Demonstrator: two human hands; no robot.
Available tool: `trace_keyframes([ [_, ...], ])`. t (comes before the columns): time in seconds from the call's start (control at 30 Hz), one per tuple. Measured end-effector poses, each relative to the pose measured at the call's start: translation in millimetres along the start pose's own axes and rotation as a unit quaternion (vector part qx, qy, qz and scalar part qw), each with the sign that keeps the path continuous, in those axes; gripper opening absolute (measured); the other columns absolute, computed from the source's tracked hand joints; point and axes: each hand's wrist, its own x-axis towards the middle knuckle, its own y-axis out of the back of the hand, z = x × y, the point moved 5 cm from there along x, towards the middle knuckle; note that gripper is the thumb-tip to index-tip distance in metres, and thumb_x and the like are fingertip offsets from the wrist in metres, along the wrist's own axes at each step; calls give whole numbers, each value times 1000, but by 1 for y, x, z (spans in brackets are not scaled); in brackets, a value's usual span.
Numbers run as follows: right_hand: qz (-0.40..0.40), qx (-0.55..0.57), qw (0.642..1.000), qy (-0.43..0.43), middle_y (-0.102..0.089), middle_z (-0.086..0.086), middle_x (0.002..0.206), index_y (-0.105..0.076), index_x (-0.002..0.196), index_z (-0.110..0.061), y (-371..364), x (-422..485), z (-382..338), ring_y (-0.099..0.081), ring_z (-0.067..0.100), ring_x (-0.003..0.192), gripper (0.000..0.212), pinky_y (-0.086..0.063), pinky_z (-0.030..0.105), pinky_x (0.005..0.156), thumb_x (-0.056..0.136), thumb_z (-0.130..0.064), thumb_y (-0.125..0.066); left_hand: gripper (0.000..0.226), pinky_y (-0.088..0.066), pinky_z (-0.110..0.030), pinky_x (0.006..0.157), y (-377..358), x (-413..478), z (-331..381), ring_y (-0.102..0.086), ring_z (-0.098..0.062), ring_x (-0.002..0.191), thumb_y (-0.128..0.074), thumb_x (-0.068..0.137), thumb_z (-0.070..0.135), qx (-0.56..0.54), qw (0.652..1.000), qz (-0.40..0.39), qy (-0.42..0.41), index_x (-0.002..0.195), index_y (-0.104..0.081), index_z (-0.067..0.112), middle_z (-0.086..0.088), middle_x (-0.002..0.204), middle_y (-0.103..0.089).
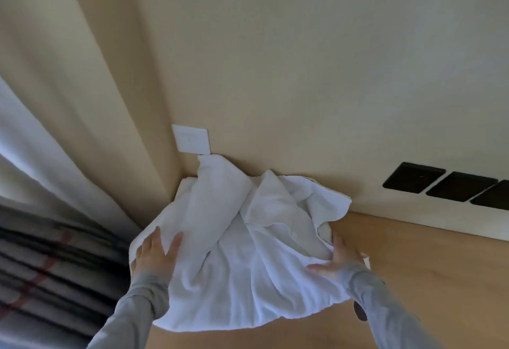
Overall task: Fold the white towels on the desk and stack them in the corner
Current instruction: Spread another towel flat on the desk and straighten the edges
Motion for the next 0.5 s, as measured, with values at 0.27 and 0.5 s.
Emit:
trace_keyframes([
  [0.27,108,-32,993,-39,-53,2,127,-33,136,-22,-1,-10,-2,-48,25,118,65,-34,36,101,86,-61,-45,84,-27,-41,108,-5,61,-11,-35,-33,129,-37,82,70,61,996,-69,1,144,-26,15,-14,142,-38],
  [0.5,176,-195,964,-46,-58,1,119,-39,128,-20,4,-22,-31,-54,23,110,44,-38,35,93,99,-47,-21,63,-42,-40,82,9,64,-7,-52,-33,99,-59,70,68,73,996,-11,-56,100,-51,13,-13,100,-60],
])
